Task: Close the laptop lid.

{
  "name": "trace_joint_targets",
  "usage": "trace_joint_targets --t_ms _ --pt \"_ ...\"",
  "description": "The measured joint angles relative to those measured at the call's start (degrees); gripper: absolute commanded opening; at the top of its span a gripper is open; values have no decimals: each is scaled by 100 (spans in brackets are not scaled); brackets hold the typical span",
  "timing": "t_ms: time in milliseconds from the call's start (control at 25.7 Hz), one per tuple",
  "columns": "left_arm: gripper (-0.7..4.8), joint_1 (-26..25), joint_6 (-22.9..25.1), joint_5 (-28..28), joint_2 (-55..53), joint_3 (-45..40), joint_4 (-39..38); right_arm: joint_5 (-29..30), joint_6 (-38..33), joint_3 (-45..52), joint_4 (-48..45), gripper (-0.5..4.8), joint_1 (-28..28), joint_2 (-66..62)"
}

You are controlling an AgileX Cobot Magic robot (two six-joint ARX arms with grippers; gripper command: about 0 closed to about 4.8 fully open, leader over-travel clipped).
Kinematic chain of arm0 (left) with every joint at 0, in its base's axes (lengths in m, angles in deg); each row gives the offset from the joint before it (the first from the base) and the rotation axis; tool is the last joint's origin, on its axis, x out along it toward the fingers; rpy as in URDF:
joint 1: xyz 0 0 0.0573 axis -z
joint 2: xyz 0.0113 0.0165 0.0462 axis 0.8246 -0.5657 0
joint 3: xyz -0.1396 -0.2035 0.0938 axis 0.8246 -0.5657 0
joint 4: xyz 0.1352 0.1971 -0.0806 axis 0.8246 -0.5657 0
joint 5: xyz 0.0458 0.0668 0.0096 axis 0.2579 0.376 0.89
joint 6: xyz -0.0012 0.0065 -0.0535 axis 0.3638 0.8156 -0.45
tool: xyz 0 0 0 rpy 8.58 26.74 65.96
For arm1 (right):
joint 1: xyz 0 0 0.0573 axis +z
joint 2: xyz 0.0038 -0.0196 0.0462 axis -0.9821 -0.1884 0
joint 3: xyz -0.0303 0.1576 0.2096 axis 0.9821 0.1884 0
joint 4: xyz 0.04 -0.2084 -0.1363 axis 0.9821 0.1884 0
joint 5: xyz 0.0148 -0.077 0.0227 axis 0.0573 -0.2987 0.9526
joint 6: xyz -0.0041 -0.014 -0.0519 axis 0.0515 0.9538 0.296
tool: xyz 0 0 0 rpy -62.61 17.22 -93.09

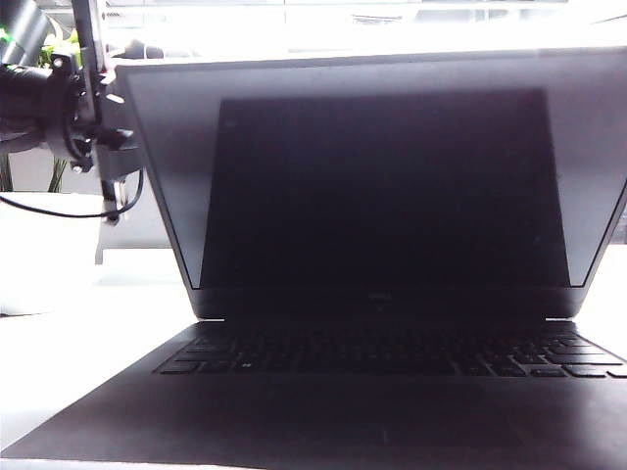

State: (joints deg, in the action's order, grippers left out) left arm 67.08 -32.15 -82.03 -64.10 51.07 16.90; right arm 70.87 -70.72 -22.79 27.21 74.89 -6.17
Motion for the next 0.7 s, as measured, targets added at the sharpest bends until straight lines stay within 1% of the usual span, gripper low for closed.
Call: trace_joint_targets --t_ms 117,233,311,466,544,622,700 --pt "-5 0 157 -22 0 0 -483 50 -52 -4 354 -4 0 0" --pt "-5 -2 522 -22 0 0 -1176 420 -96 -4 909 -4 98 4" --pt "-5 2 778 -33 0 0 -1585 415 -105 -4 1207 -4 76 2" --pt "-5 11 1606 -9 0 2 -2699 402 -85 -2 1840 -4 72 4" --pt "-5 11 2035 260 11 2 -3132 205 -79 4 2107 -4 81 2" --pt "-5 11 2404 758 11 9 -3630 -48 28 11 2533 -4 92 2" --pt "-5 11 2618 1040 11 9 -3965 -297 52 13 2855 -4 107 2"
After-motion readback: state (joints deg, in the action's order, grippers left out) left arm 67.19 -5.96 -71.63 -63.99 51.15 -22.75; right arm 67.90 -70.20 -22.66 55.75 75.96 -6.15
